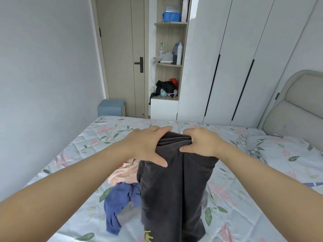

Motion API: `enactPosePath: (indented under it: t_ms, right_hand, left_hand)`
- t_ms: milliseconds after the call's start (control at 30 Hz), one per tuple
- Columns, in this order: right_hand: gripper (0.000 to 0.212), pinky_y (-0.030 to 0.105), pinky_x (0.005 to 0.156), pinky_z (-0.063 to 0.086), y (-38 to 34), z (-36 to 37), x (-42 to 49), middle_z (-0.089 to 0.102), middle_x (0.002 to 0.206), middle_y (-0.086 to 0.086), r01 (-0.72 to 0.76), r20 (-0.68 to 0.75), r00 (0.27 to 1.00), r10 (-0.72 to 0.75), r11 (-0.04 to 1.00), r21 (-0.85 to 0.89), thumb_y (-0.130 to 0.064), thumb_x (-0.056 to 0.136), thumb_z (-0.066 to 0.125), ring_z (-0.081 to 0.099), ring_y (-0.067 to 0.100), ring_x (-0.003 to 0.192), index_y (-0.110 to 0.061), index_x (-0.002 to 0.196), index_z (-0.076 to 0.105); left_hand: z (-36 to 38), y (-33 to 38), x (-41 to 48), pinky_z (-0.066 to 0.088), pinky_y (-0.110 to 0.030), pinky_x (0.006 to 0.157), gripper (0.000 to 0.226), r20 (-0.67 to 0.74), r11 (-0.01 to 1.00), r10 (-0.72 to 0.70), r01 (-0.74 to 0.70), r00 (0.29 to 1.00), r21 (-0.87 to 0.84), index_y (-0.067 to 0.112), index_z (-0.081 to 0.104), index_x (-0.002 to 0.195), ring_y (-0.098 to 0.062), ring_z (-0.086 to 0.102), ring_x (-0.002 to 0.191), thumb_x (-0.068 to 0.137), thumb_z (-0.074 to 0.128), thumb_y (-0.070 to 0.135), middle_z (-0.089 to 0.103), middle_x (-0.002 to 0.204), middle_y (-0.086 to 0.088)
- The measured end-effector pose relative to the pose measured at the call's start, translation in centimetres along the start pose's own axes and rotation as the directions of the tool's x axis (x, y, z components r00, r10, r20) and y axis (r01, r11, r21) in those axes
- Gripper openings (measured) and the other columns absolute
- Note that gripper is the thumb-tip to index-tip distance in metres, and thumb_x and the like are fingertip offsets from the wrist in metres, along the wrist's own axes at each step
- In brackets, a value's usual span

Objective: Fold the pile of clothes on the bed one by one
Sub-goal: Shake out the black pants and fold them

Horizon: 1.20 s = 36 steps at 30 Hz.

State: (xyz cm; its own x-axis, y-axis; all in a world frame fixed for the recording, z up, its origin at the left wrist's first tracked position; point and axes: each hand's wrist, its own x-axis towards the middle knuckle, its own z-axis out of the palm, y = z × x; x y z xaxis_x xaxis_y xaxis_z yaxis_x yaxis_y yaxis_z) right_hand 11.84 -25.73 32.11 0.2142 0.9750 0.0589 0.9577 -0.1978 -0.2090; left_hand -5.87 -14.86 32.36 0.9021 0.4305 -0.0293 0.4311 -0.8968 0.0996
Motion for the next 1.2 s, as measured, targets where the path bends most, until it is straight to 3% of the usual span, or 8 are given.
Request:
enactPosePath:
  t_ms: [167,333,467,600,767,900,1100,1200]
  right_hand:
    - [0.027,0.029,0.060,0.035,-0.6,-1.7,-1.5,0.052,0.076,-0.007,-0.017,0.093,0.995,0.033,0.986,-0.164,-0.042,0.078,0.068,0.049,0.017,0.080,-0.025,0.074,0.047]
    - [0.019,0.027,0.057,0.035,1.3,-2.7,-3.4,0.054,0.082,-0.005,-0.169,0.107,0.975,0.195,0.962,-0.212,-0.029,0.076,0.066,0.053,0.020,0.084,-0.022,0.083,0.050]
    - [0.020,0.030,0.063,0.043,3.5,-2.1,-5.4,0.053,0.078,-0.004,-0.285,-0.059,0.955,0.289,0.955,0.078,-0.010,0.074,0.065,0.052,0.020,0.079,-0.020,0.084,0.051]
    - [0.026,0.030,0.056,0.057,3.6,-0.4,-6.8,0.055,0.086,0.004,-0.266,-0.100,0.895,0.436,0.698,0.665,0.003,0.075,0.067,0.057,0.019,0.072,-0.018,0.085,0.055]
    - [0.029,0.022,0.049,0.044,4.0,1.7,-8.6,0.063,0.087,-0.001,-0.221,-0.049,0.784,0.619,0.351,0.910,-0.004,0.078,0.073,0.060,0.013,0.071,-0.020,0.097,0.058]
    - [0.017,0.020,0.057,0.043,5.4,1.8,-11.4,0.069,0.083,-0.009,-0.199,0.003,0.797,0.604,0.259,0.945,-0.013,0.084,0.068,0.062,0.006,0.071,-0.021,0.099,0.066]
    - [0.011,0.035,0.053,0.057,8.6,0.8,-14.5,0.063,0.109,-0.004,-0.215,0.099,0.772,0.627,0.112,0.970,-0.026,0.093,0.057,0.063,0.017,0.097,-0.023,0.104,0.057]
    - [0.017,0.032,0.047,0.056,11.0,1.2,-16.1,0.058,0.108,-0.002,-0.301,0.101,0.724,0.682,0.180,0.937,-0.031,0.094,0.055,0.060,0.017,0.094,-0.020,0.107,0.055]
  left_hand:
    - [-0.4,-0.2,1.6,0.033,-0.028,0.060,0.035,-0.059,0.973,0.046,-0.031,0.997,0.231,0.019,0.053,0.111,-0.023,0.055,0.099,0.086,0.060,0.043,0.062,0.106,-0.002]
    - [-1.3,-0.1,2.6,0.037,-0.028,0.062,0.026,-0.091,0.996,0.066,-0.060,0.994,0.067,0.017,0.057,0.100,-0.017,0.047,0.083,0.084,0.063,0.036,0.054,0.084,0.005]
    - [-0.7,-0.6,2.9,0.050,-0.034,0.065,0.021,-0.198,0.988,0.003,-0.034,0.980,-0.152,0.015,0.062,0.097,-0.021,0.056,0.082,0.081,0.068,0.027,0.061,0.084,0.001]
    - [0.6,-1.0,2.6,0.056,-0.023,0.054,0.024,-0.074,0.634,-0.182,0.059,0.981,-0.771,0.020,0.061,0.093,-0.017,0.063,0.083,0.077,0.075,0.008,0.063,0.095,-0.003]
    - [3.2,-0.9,2.6,0.049,-0.012,0.048,0.028,0.166,0.048,-0.288,0.187,0.943,-0.981,0.020,0.060,0.094,-0.008,0.061,0.083,0.078,0.074,0.002,0.064,0.100,0.001]
    - [4.3,0.9,2.7,0.052,-0.014,0.051,0.020,0.192,-0.004,-0.184,0.195,0.964,-0.981,0.020,0.063,0.098,-0.009,0.061,0.091,0.084,0.067,0.006,0.065,0.101,0.005]
    - [5.4,5.7,3.8,0.054,-0.061,0.068,0.004,0.202,-0.117,-0.010,0.199,0.979,-0.973,0.016,0.054,0.092,-0.020,0.057,0.098,0.095,0.052,0.018,0.052,0.109,0.001]
    - [6.7,8.4,5.2,0.056,-0.055,0.071,0.002,0.195,-0.085,0.015,0.196,0.981,-0.977,0.018,0.051,0.095,-0.016,0.059,0.092,0.095,0.051,0.016,0.051,0.106,0.001]
